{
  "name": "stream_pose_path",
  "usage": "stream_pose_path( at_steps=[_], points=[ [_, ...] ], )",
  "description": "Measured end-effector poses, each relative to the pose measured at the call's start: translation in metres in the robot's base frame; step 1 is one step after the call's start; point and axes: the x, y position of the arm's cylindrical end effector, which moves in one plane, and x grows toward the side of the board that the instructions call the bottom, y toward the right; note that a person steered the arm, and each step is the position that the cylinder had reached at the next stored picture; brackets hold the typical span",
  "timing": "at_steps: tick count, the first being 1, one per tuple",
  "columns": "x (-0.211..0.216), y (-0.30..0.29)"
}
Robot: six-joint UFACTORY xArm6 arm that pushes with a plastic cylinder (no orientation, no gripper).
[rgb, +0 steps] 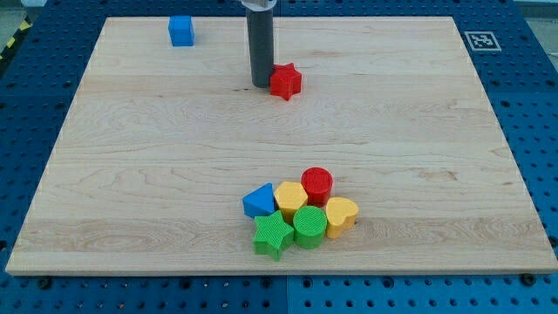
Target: Move your arm below the red star
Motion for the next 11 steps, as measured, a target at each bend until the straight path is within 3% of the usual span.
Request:
stream_pose_path(
  at_steps=[6,11],
  points=[
    [0.029,-0.050],
    [0.081,0.014]
  ],
)
